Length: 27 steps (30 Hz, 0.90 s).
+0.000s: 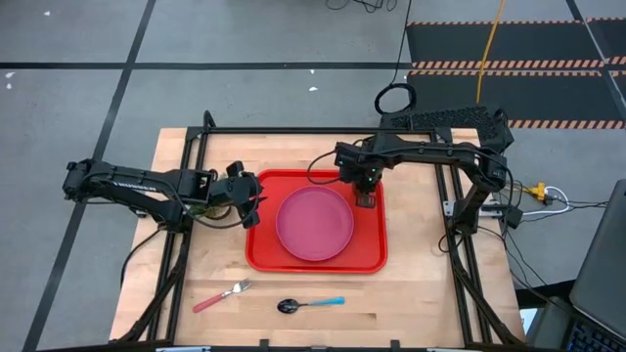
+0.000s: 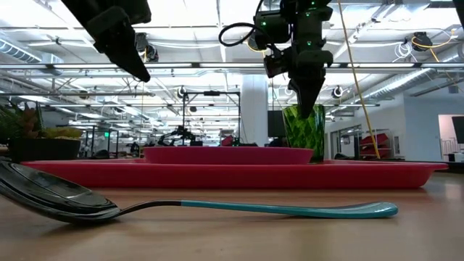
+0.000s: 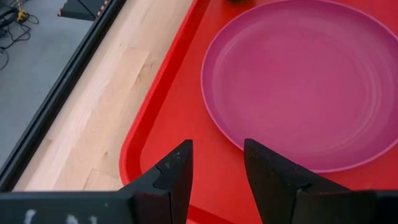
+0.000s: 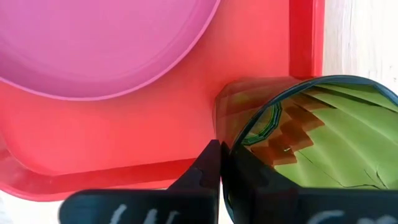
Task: Pick and place plate/cup/fork/spoon on tray
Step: Put the green glass on the top right of the red tray
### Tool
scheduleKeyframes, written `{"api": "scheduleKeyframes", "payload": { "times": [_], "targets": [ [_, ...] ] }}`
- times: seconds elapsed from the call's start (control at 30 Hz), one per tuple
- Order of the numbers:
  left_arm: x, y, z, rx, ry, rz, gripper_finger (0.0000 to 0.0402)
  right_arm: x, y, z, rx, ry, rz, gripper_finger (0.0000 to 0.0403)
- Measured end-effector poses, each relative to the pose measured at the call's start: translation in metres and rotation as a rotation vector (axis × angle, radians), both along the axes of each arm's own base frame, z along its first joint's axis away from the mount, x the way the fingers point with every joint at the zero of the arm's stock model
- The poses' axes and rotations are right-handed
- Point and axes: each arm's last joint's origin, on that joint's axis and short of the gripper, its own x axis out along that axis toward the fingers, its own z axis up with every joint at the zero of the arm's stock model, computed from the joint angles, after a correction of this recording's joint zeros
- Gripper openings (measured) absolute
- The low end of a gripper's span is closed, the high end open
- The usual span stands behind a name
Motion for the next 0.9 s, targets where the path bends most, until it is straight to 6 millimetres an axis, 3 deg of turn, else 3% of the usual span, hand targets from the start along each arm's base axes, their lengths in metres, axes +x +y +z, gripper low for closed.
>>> {"api": "scheduleKeyframes", "payload": {
  "times": [0.9],
  "targets": [
    [-0.002, -0.014, -0.001, -0.026, 0.007, -0.033, 0.0145, -0.001, 0.009, -0.016, 0.008, 0.016, -0.027, 0.0006]
  ]
}}
